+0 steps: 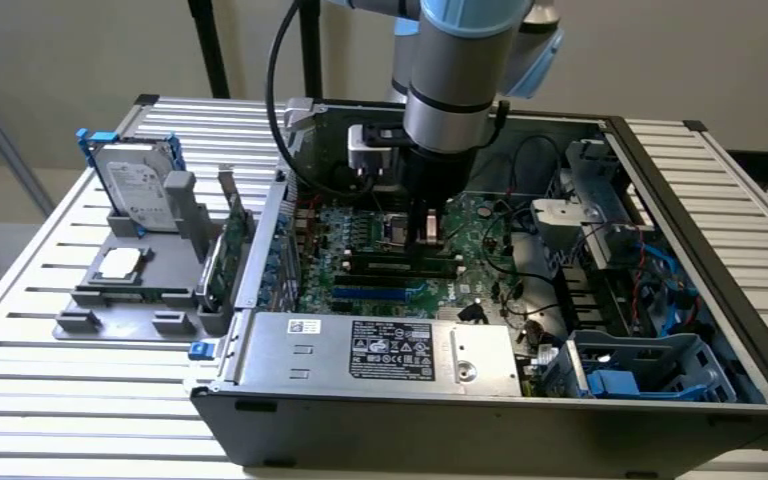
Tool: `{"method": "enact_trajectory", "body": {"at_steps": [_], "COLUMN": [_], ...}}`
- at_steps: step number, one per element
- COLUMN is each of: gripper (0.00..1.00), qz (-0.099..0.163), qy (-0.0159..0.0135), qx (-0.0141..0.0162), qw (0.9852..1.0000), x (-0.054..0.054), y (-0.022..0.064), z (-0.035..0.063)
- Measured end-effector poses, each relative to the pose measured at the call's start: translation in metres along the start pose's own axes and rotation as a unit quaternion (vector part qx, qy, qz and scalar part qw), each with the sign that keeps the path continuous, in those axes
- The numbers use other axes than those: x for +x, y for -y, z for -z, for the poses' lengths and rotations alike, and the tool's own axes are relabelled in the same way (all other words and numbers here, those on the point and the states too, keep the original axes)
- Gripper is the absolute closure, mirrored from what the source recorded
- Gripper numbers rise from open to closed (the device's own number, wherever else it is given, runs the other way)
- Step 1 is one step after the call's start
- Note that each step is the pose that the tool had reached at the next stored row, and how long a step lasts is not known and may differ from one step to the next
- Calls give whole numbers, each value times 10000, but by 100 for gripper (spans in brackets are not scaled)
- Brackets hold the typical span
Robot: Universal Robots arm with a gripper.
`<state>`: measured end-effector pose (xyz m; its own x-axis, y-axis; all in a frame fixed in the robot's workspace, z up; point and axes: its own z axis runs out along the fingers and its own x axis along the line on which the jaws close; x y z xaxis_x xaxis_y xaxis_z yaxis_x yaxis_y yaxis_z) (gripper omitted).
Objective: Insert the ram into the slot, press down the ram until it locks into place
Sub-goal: 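Insert the ram into the slot, then press down the ram until it locks into place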
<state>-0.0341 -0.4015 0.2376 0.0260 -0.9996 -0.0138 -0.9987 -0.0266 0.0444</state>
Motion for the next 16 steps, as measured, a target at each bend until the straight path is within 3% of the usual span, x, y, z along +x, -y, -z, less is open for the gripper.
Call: {"method": "enact_trajectory", "body": {"at_steps": [5,7,16], "gripper": [75,87,89], "qz": [-2,-2,-2], "qy": [0,0,0], "qx": [0,0,-1], "qw": [10000,10000,10000], "x": [-1,-2,-2], "y": [-61,-62,-62], "z": [23,45,50]}}
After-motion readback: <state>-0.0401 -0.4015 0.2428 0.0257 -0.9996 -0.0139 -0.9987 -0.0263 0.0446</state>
